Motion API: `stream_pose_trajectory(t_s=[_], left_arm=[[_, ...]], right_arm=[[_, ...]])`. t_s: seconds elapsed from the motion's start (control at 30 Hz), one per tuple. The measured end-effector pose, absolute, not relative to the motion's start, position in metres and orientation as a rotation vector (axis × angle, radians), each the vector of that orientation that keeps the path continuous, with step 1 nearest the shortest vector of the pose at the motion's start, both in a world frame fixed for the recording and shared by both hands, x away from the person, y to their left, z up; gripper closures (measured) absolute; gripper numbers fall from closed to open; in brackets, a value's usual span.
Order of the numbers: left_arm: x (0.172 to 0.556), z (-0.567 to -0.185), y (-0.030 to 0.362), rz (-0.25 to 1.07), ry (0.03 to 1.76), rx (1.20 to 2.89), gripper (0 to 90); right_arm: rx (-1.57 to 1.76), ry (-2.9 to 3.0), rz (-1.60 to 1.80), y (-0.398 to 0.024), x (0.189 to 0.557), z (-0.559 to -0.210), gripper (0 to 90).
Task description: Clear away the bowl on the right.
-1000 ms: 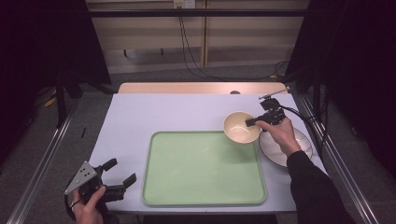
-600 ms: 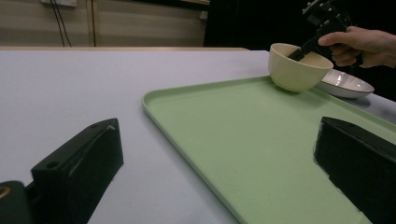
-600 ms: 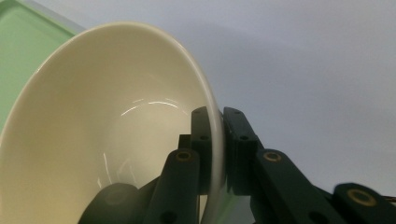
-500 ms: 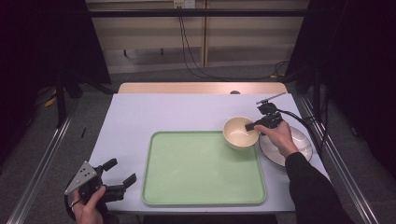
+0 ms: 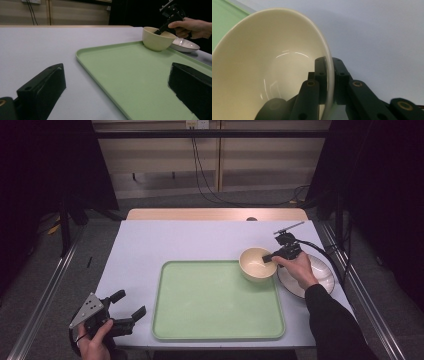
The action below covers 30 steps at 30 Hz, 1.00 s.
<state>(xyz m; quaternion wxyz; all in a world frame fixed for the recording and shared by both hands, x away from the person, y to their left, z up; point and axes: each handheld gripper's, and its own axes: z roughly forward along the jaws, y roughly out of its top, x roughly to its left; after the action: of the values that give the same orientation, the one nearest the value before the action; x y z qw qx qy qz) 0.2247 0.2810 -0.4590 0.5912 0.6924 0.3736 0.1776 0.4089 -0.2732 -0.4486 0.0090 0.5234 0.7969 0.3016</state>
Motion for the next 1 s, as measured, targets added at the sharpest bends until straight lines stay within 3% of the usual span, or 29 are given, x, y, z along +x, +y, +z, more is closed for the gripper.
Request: stream_pose_trajectory(t_s=[0.83,0.97,1.0], left_arm=[[0.2249,-0.459,0.2816,0.415,0.865,1.617,1.4],[0.2248,-0.4592,0.2816,0.408,0.867,1.615,1.3],[0.2249,-0.4591,0.2818,0.413,0.866,1.617,1.4]], right_arm=[[1.539,2.458,0.94,-0.2706,0.4007,-0.4509,82.6],[1.525,2.439,0.988,-0.2711,0.4005,-0.4496,72.7],[1.524,2.437,0.984,-0.2712,0.4004,-0.4495,66.2]])
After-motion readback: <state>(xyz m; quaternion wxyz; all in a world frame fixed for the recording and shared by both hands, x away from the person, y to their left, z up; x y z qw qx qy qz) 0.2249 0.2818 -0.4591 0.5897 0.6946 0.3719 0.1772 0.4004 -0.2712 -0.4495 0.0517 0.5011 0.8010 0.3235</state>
